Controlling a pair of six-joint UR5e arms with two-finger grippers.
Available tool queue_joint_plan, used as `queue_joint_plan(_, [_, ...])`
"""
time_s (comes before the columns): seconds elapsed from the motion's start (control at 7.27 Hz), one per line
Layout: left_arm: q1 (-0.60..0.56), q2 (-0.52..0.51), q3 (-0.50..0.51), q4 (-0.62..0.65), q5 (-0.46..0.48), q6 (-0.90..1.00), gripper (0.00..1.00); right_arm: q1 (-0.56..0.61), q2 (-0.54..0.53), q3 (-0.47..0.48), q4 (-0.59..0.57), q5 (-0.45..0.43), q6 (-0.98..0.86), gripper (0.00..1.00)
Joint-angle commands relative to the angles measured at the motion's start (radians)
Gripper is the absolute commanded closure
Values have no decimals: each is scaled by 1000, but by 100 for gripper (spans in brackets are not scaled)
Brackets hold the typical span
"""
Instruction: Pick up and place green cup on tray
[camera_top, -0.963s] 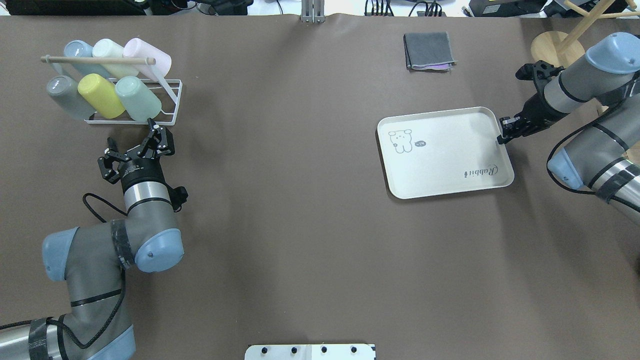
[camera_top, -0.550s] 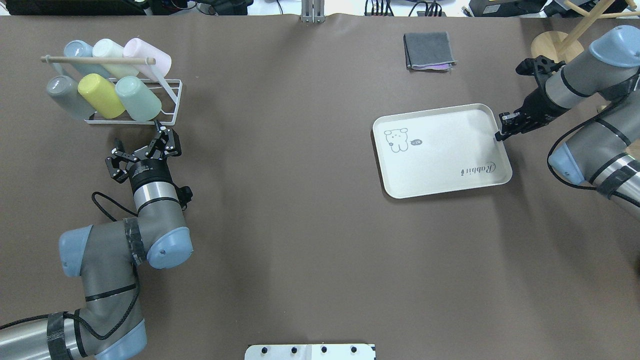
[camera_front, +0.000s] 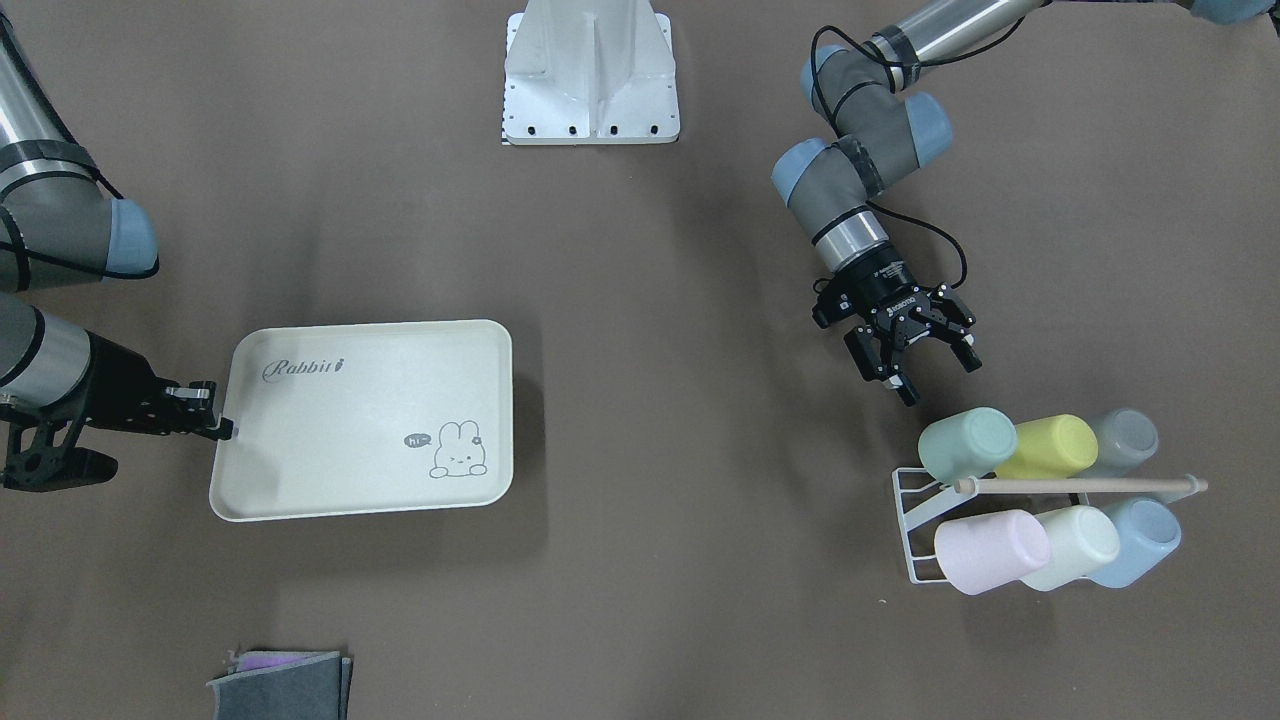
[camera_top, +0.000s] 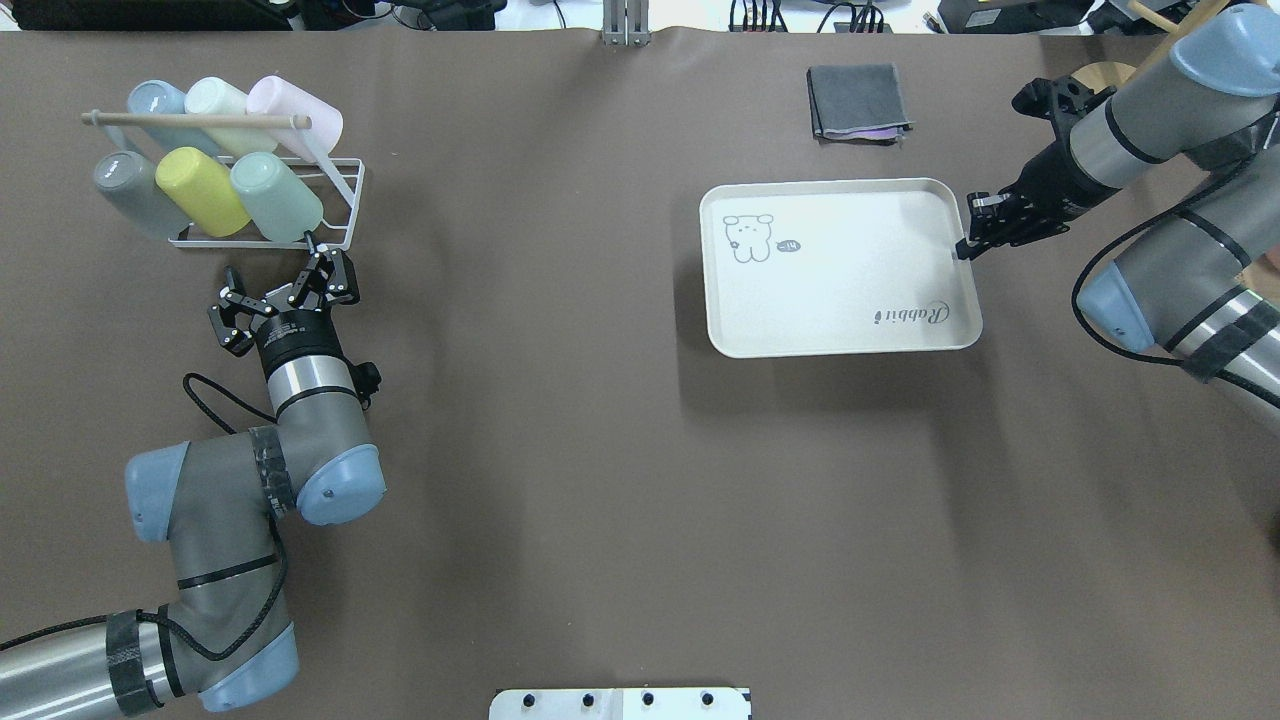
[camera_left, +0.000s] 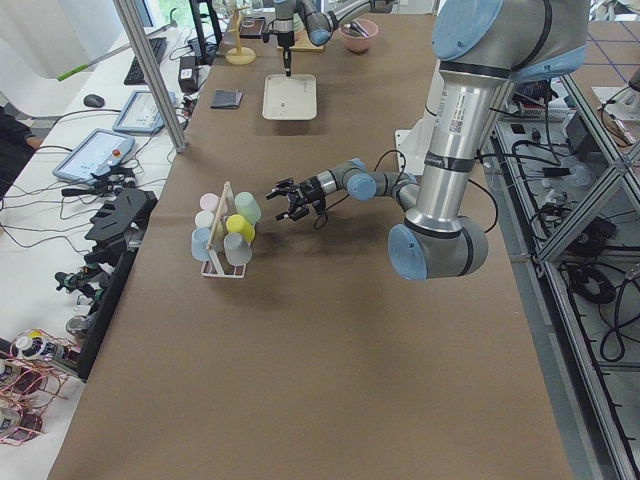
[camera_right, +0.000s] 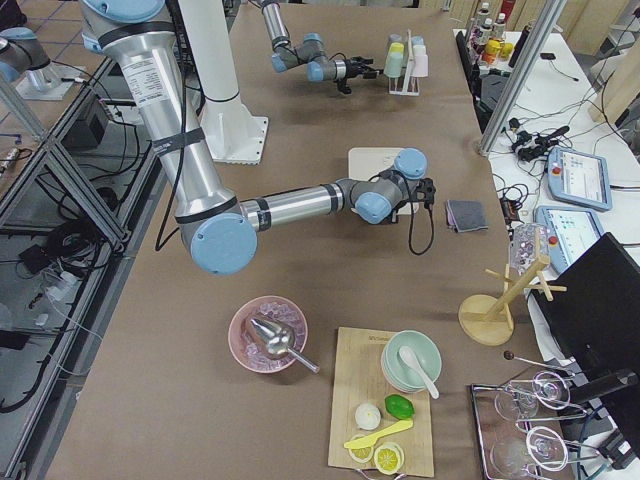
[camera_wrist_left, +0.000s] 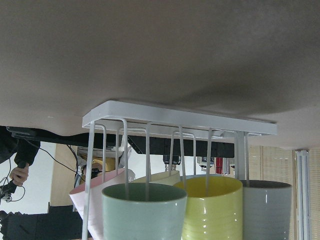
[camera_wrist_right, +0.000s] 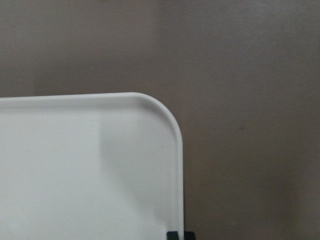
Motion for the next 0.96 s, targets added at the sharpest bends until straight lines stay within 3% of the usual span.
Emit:
queue_joint_plan(0.0, [-20,-33,59,-25,3,0,2,-101,27,110,-4,-60,255,100])
queue_joint_plan(0.28, [-42,-59,136,-84,3,2,2,-267,34,240,-76,-232,447,100])
queue_joint_plan(0.41, [-43,-77,159,-84,21,9,2,-346,41,288,-145,-324,453,100])
queue_joint_plan(0.55, [-48,-87,169,-86,47,38,2,-412,102,272,-208,-398,441,100])
queue_joint_plan(0.83, [-59,-94,175,-84,53,41,2,-417,136,229,-236,-431,225,100])
